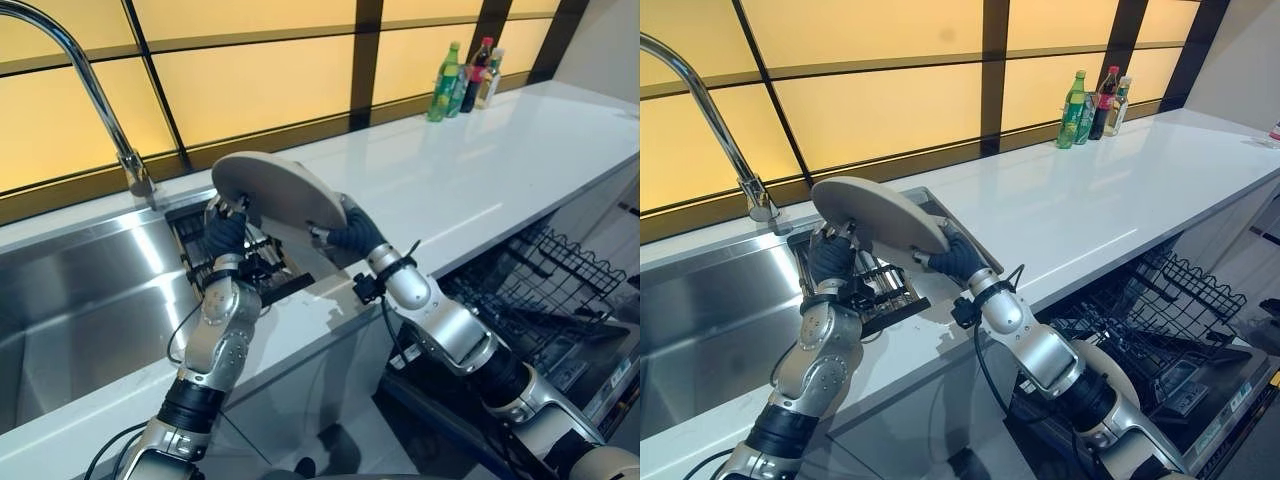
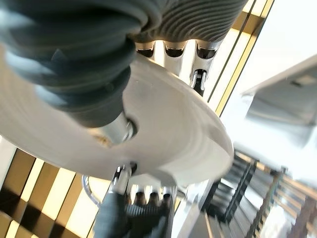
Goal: Pick up plates and place into dishwasher.
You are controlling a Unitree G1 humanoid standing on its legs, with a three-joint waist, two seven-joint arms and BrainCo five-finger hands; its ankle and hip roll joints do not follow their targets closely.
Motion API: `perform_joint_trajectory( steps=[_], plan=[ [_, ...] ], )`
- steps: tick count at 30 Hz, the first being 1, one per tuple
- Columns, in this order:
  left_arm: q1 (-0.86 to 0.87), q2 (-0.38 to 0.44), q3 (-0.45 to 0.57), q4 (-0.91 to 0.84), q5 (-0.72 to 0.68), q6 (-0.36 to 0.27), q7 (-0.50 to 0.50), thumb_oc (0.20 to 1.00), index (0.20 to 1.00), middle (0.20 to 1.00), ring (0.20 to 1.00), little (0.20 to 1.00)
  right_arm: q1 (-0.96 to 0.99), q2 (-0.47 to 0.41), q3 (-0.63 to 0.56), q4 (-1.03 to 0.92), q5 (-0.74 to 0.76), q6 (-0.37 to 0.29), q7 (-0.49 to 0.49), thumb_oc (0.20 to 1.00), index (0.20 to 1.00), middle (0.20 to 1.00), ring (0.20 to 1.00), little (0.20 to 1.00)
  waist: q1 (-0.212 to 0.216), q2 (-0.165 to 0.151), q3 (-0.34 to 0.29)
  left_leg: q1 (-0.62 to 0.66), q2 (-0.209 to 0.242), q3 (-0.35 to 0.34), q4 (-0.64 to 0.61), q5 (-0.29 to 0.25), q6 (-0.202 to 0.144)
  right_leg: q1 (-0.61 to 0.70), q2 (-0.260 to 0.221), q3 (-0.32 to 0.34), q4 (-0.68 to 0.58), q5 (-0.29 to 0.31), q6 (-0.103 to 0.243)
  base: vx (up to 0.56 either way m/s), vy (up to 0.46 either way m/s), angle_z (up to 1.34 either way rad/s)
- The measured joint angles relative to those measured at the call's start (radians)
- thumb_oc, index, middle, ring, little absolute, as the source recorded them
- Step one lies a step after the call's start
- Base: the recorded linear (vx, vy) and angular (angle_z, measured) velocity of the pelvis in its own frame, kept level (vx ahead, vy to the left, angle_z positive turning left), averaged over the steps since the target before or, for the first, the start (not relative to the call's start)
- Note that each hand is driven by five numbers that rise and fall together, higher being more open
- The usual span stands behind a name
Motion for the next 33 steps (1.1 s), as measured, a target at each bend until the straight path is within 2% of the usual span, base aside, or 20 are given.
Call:
perform_joint_trajectory(
  steps=[13, 14, 22, 27, 33],
  plan=[
    [0.006, -0.001, -0.001, 0.0, 0.0, 0.002, -0.006, 0.2, 0.2, 0.2, 0.2, 0.2, 0.0, -0.009, -0.012, 0.0, 0.003, 0.001, 0.037, 0.2, 0.2, 0.2, 0.2, 0.2, 0.002, -0.013, -0.009, 0.001, -0.002, 0.0, 0.003, 0.001, 0.001, 0.014, 0.001, -0.009, -0.006, 0.0, -0.001, 0.0, -0.002, 0.02],
    [0.006, -0.001, 0.0, 0.0, -0.001, 0.004, -0.011, 1.0, 1.0, 1.0, 1.0, 1.0, 0.0, -0.009, -0.012, 0.0, 0.003, 0.001, 0.037, 0.2, 0.2, 0.2, 0.2, 0.2, 0.002, -0.015, -0.01, 0.001, -0.002, 0.0, 0.003, 0.001, 0.001, 0.014, 0.001, -0.009, -0.006, -0.001, -0.001, 0.0, 0.0, 0.0],
    [0.015, 0.012, 0.02, -0.016, -0.023, 0.017, -0.067, 1.0, 1.0, 1.0, 1.0, 1.0, 0.001, -0.014, -0.011, 0.001, 0.003, 0.0, 0.078, 0.2, 0.2, 0.2, 0.2, 0.2, 0.001, -0.018, -0.012, 0.001, -0.002, 0.0, 0.002, 0.001, 0.001, 0.014, 0.0, -0.009, -0.006, 0.0, -0.001, 0.0, 0.0, 0.0],
    [0.015, 0.016, 0.05, -0.017, -0.02, -0.015, -0.061, 1.0, 1.0, 1.0, 1.0, 1.0, 0.002, -0.044, -0.015, 0.0, -0.021, -0.01, 0.086, 0.2, 0.2, 0.2, 0.2, 0.2, -0.001, -0.017, -0.012, 0.001, -0.002, 0.0, 0.001, 0.001, 0.001, 0.014, 0.0, -0.008, -0.006, 0.0, -0.001, 0.0, 0.0, 0.0],
    [0.019, 0.037, 0.155, -0.017, -0.018, -0.051, -0.035, 1.0, 1.0, 1.0, 1.0, 1.0, 0.043, -0.134, -0.158, 0.0, -0.063, -0.038, 0.079, 0.2, 0.2, 0.2, 0.2, 0.2, -0.002, -0.017, -0.012, 0.005, -0.001, 0.003, -0.006, 0.001, 0.002, 0.013, -0.001, -0.005, -0.007, 0.0, -0.001, 0.01, -0.01, -0.01]
  ],
)
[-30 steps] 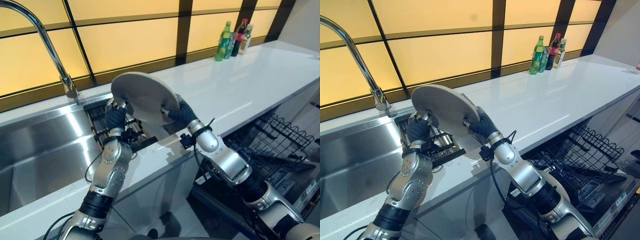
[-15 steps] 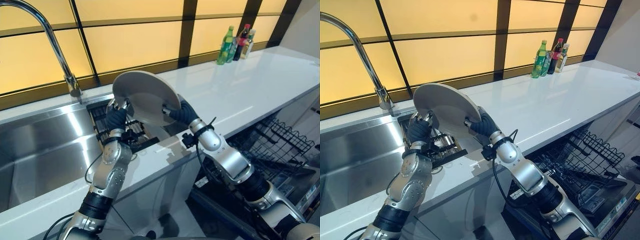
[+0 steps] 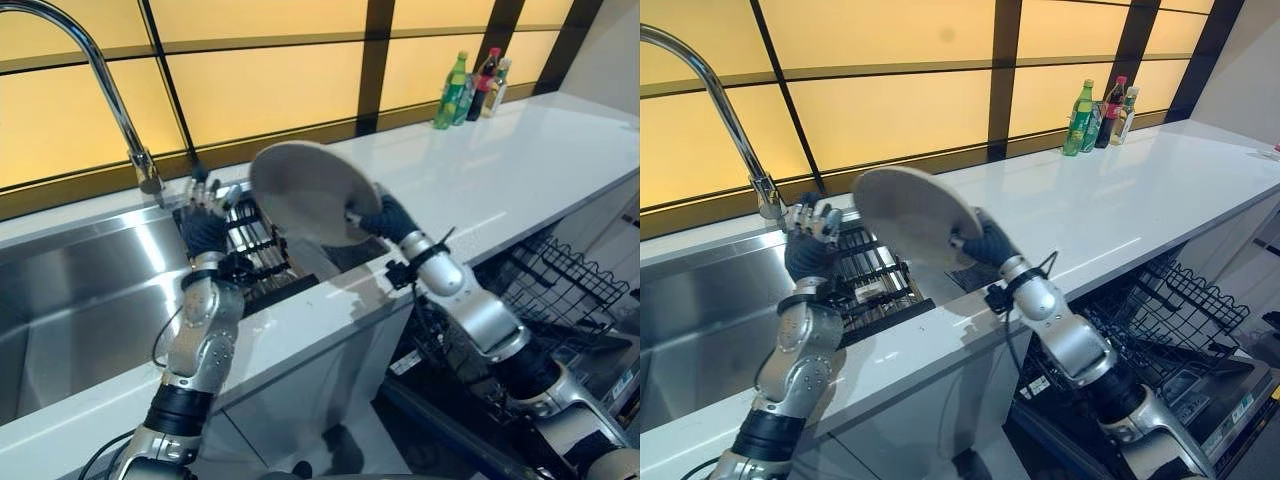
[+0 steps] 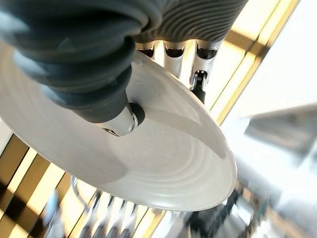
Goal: Pick up plates and place into dishwasher.
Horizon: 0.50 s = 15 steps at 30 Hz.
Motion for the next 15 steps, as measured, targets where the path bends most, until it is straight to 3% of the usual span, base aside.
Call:
perform_joint_trajectory(
  steps=[6, 9, 15],
  plan=[
    [0.068, 0.013, 0.075, 0.0, 0.0, -0.008, -0.003, 1.0, 1.0, 1.0, 1.0, 1.0, 0.082, -0.053, -0.105, -0.001, -0.017, -0.023, -0.013, 0.2, 0.2, 0.2, 0.2, 0.2, -0.008, 0.0, 0.0, 0.016, 0.007, 0.043, -0.015, 0.001, 0.003, 0.004, -0.002, 0.009, -0.005, 0.002, -0.004, 0.05, 0.023, -0.07],
    [0.091, 0.019, 0.088, 0.001, -0.001, -0.008, -0.004, 1.0, 1.0, 1.0, 1.0, 1.0, 0.115, -0.095, -0.142, 0.007, -0.026, -0.028, -0.025, 0.2, 0.2, 0.2, 0.2, 0.2, -0.035, 0.0, 0.0, 0.016, 0.009, 0.118, -0.018, 0.007, 0.013, 0.002, -0.008, 0.011, -0.004, 0.002, -0.003, 0.04, 0.135, -0.01],
    [0.098, 0.067, 0.125, 0.007, -0.011, -0.009, -0.003, 1.0, 1.0, 1.0, 1.0, 1.0, 0.174, -0.148, -0.268, 0.062, -0.05, -0.063, -0.046, 0.2, 0.2, 0.2, 0.2, 0.2, -0.091, -0.001, 0.001, 0.045, 0.007, 0.171, -0.019, -0.006, 0.024, 0.002, -0.02, 0.061, 0.009, -0.003, 0.005, 0.07, 0.116, -0.23]
  ],
)
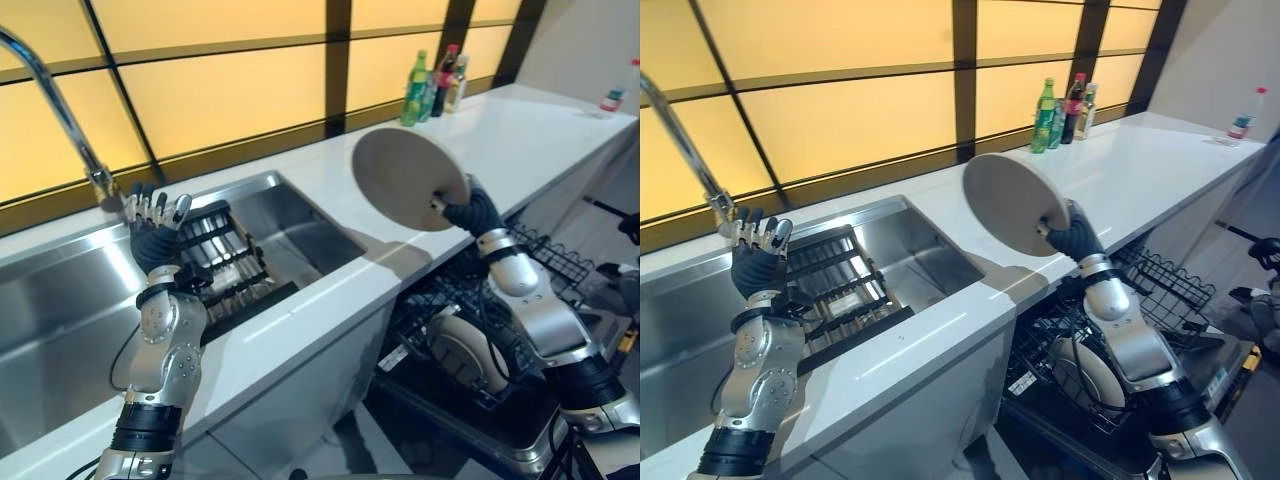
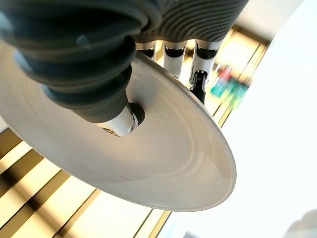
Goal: Pick up plates and place into dishwasher.
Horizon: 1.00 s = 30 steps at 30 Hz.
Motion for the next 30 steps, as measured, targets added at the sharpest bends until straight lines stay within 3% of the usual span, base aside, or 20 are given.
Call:
perform_joint_trajectory(
  steps=[6, 9, 12, 15, 21, 30],
  plan=[
    [0.04, 0.014, 0.028, 0.005, -0.007, 0.0, -0.03, 1.0, 1.0, 1.0, 1.0, 1.0, 0.135, -0.029, -0.107, 0.064, -0.017, -0.016, -0.034, 0.2, 0.2, 0.2, 0.2, 0.2, -0.048, -0.002, 0.01, 0.02, -0.005, 0.02, 0.0, -0.012, 0.013, -0.023, -0.009, 0.025, 0.071, -0.029, 0.01, 0.11, 0.028, -0.15],
    [0.073, 0.027, 0.043, 0.047, -0.01, 0.0, -0.053, 1.0, 1.0, 1.0, 1.0, 1.0, 0.205, -0.03, -0.135, 0.087, -0.027, -0.044, -0.065, 0.2, 0.2, 0.2, 0.2, 0.2, -0.07, -0.008, 0.041, 0.041, -0.007, 0.017, 0.0, -0.016, 0.021, -0.055, -0.018, 0.039, 0.171, -0.083, 0.017, 0.15, -0.096, 0.01],
    [0.08, 0.035, 0.05, 0.088, -0.024, 0.0, -0.063, 1.0, 1.0, 1.0, 1.0, 1.0, 0.227, -0.031, -0.143, 0.129, -0.046, -0.061, -0.098, 0.2, 0.2, 0.2, 0.2, 0.2, -0.075, -0.006, 0.07, 0.037, -0.011, -0.009, 0.005, -0.011, 0.024, -0.073, -0.012, 0.083, 0.215, -0.102, 0.019, 0.19, -0.175, -0.01],
    [0.069, 0.075, 0.048, 0.112, -0.032, 0.001, -0.067, 1.0, 1.0, 1.0, 1.0, 1.0, 0.228, -0.032, -0.146, 0.202, -0.086, -0.063, -0.131, 0.2, 0.2, 0.2, 0.2, 0.2, -0.076, -0.008, 0.095, 0.025, -0.018, -0.038, 0.022, -0.011, 0.021, -0.088, -0.007, 0.086, 0.256, -0.117, 0.012, 0.17, -0.209, 0.09],
    [0.128, 0.078, 0.106, 0.107, -0.037, 0.031, -0.086, 1.0, 1.0, 1.0, 1.0, 1.0, 0.287, -0.031, -0.225, 0.256, -0.108, -0.06, -0.153, 0.2, 0.2, 0.2, 0.2, 0.2, -0.071, -0.007, 0.098, 0.004, -0.011, -0.066, 0.031, -0.011, 0.013, -0.067, 0.012, 0.081, 0.201, -0.109, 0.002, 0.22, -0.214, 0.15],
    [0.144, 0.085, 0.128, 0.113, -0.038, 0.062, -0.108, 1.0, 1.0, 1.0, 1.0, 1.0, 0.291, -0.033, -0.225, 0.387, -0.153, -0.039, -0.183, 0.2, 0.2, 0.2, 0.2, 0.2, -0.067, -0.007, 0.097, -0.001, -0.004, -0.081, 0.032, -0.003, -0.002, -0.036, 0.021, 0.078, 0.153, -0.09, -0.011, 0.07, -0.14, 0.07]
  ],
)
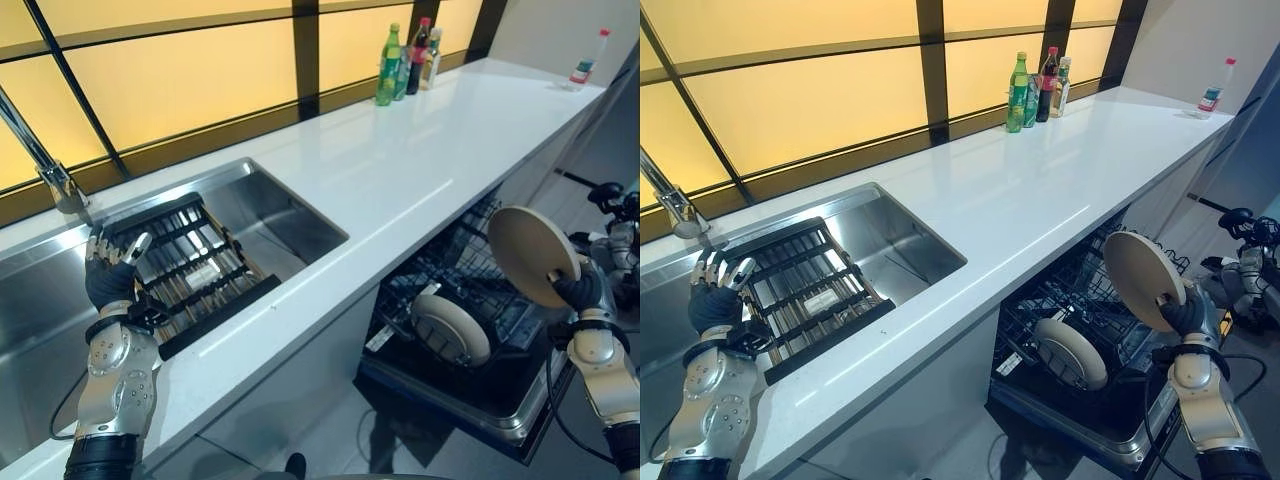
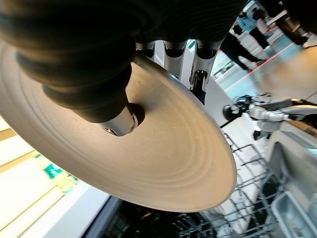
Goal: Pick up plates and place into dishwasher.
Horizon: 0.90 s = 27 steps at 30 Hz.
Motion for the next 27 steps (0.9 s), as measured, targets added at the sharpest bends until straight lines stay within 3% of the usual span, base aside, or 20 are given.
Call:
perform_joint_trajectory(
  steps=[6, 11, 18, 27],
  plan=[
    [-0.019, 0.022, -0.02, 0.005, -0.002, -0.002, 0.019, 1.0, 1.0, 1.0, 1.0, 1.0, -0.045, -0.058, 0.056, 0.083, 0.03, 0.017, -0.023, 0.2, 0.2, 0.2, 0.2, 0.2, -0.003, 0.061, 0.049, -0.097, 0.016, -0.007, 0.028, 0.014, -0.014, -0.106, 0.022, 0.001, 0.053, 0.007, -0.007, -0.09, -0.098, 0.01],
    [-0.067, 0.05, -0.024, 0.027, -0.012, -0.005, 0.042, 1.0, 1.0, 1.0, 1.0, 1.0, -0.156, -0.086, 0.144, 0.199, 0.077, 0.018, -0.012, 0.2, 0.2, 0.2, 0.2, 0.2, 0.001, 0.088, 0.124, -0.155, 0.035, -0.011, 0.054, 0.024, -0.035, -0.18, 0.049, 0.001, 0.107, 0.006, -0.017, -0.05, -0.087, -0.02],
    [-0.078, 0.075, -0.024, 0.045, -0.011, -0.003, 0.043, 1.0, 1.0, 1.0, 1.0, 1.0, -0.168, -0.086, 0.172, 0.242, 0.097, 0.015, 0.053, 0.2, 0.2, 0.2, 0.2, 0.2, 0.023, 0.071, 0.153, -0.151, 0.04, -0.009, 0.078, 0.017, -0.043, -0.17, 0.057, -0.004, 0.126, -0.006, -0.029, 0.14, -0.114, 0.02],
    [-0.12, 0.146, -0.023, 0.082, -0.011, 0.019, 0.031, 1.0, 1.0, 1.0, 1.0, 1.0, -0.172, -0.084, 0.239, 0.263, 0.122, 0.008, 0.025, 0.2, 0.2, 0.2, 0.2, 0.2, 0.066, 0.055, 0.164, -0.199, 0.064, -0.01, 0.098, 0.003, -0.053, -0.216, 0.079, -0.024, 0.16, -0.02, -0.039, 0.04, -0.133, 0.06]
  ],
)
